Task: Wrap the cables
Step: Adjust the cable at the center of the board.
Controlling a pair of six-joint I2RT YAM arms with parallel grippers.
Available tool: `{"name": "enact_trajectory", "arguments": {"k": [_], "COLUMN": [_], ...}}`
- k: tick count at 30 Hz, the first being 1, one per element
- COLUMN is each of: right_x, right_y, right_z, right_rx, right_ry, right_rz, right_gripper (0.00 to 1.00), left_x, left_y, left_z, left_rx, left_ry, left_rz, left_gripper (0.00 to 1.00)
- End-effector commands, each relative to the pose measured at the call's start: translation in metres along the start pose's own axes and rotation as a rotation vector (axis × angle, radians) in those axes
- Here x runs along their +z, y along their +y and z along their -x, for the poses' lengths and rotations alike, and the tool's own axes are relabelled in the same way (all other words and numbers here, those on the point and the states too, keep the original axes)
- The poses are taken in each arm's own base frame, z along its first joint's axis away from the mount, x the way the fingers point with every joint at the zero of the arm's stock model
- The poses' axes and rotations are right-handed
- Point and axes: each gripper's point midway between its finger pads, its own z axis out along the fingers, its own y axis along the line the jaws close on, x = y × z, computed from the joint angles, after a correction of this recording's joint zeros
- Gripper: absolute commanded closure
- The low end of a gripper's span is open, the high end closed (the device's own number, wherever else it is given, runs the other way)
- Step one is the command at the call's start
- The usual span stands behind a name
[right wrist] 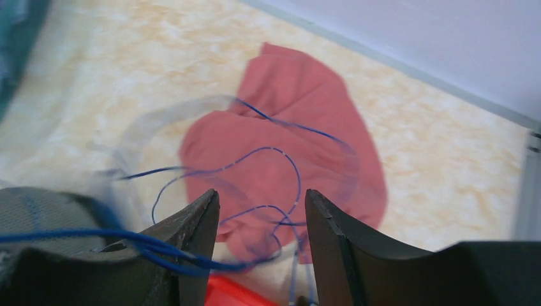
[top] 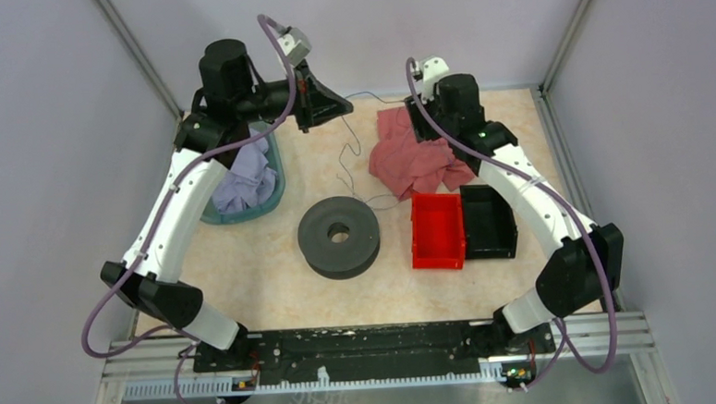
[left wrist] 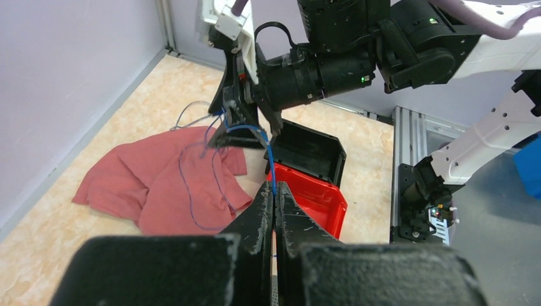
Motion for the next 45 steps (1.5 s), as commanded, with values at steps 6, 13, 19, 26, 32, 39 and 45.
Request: {"name": "enact_trajectory", "arguments": {"k": [6, 13, 19, 26, 32, 39, 45], "right_x": [-0.008, -0.014, -0.028, -0.054, -0.068, -0.067, -0.065], "right_y": [-0.109, -0.077, 0.032, 0.103, 0.127, 0.130, 0.129], "right_z": [0.015, 0.022, 0.026, 0.059, 0.071, 0.055, 0.051], "right_rx": [-0.074, -0.097, -0.034, 0.130, 0.170, 0.186, 0.187], "right_ry": [-0.040, -0.081, -0.109, -0.151, -0.173, -0.160, -0.161], "right_rz": [-0.347, -0.135, 0.444, 0.808, 0.887, 0.890, 0.873], "right_gripper": [0.52, 0.56, 0.39, 0.27, 0.27, 0.33, 0.34], "left_x": [-0.062, -0.071, -0.064, -0.056, -0.043, -0.029, -0.020], "left_y": [-0.017, -0.010, -0.008, -0.002, 0.009, 0.013, 0.012], "left_z": [0.047, 0.057, 0.058, 0.057, 0.054, 0.051, 0.046], "left_rx": [0.089, 0.095, 0.062, 0.024, 0.005, -0.035, -0.048], "left_ry": [-0.091, -0.120, -0.128, -0.137, -0.146, -0.148, -0.142], "left_rz": [-0.030, 0.000, -0.046, -0.029, 0.022, 0.017, 0.024], "left_gripper": [1.00, 1.00, 1.00, 1.00, 1.00, 1.00, 1.00]}}
